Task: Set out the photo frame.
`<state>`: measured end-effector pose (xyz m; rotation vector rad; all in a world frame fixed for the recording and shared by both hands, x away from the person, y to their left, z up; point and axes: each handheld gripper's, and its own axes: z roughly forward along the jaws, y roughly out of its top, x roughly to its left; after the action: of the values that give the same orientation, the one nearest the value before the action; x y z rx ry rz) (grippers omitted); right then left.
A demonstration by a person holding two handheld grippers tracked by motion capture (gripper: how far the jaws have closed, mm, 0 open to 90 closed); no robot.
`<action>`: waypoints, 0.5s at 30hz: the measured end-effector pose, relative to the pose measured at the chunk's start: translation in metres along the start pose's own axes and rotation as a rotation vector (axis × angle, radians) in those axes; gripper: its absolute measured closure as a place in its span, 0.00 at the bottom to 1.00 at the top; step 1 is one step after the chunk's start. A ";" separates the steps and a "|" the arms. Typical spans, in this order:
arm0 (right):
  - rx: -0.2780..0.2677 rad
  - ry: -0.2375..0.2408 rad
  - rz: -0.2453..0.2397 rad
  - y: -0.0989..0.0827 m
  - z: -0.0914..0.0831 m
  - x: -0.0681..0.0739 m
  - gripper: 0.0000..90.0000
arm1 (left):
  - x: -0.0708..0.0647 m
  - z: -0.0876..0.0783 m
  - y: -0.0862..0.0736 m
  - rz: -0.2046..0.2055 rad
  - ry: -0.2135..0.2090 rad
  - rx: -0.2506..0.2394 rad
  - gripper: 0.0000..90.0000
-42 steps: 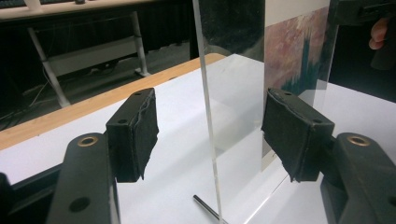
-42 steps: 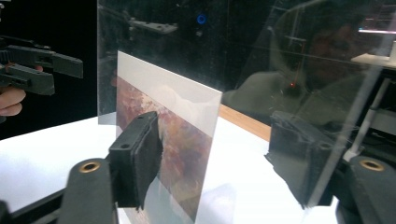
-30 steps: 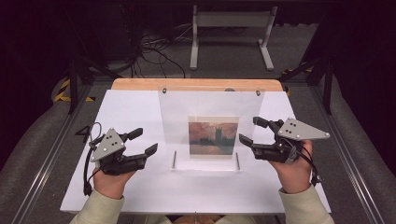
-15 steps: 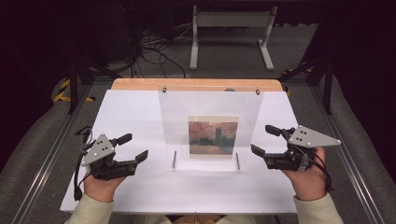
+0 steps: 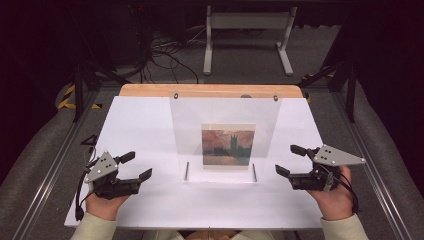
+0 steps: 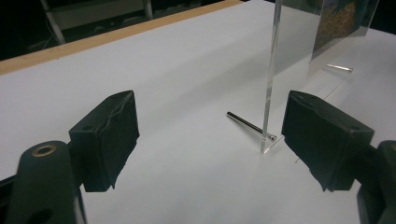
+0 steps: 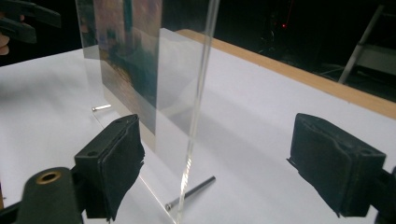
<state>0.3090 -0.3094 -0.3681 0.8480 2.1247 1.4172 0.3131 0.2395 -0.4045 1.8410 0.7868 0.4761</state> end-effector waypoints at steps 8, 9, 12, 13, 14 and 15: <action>0.018 -0.004 0.025 -0.023 0.001 -0.008 0.18 | 0.011 0.009 -0.017 -0.014 0.023 0.037 0.21; 0.027 -0.004 0.028 -0.030 0.003 -0.010 0.18 | 0.013 0.014 -0.022 -0.010 0.028 0.058 0.21; 0.036 -0.010 0.037 -0.039 0.006 -0.012 0.18 | 0.013 0.022 -0.028 -0.014 0.025 0.099 0.22; 0.036 -0.010 0.037 -0.039 0.006 -0.012 0.18 | 0.013 0.022 -0.028 -0.014 0.025 0.099 0.22; 0.047 -0.017 0.049 -0.046 0.009 -0.014 0.18 | 0.011 0.028 -0.030 -0.020 0.010 0.114 0.22; 0.047 -0.017 0.049 -0.046 0.009 -0.014 0.18 | 0.011 0.028 -0.030 -0.020 0.010 0.114 0.22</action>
<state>0.3138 -0.3263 -0.4142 0.9328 2.1457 1.3836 0.3296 0.2362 -0.4435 1.9355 0.8535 0.4351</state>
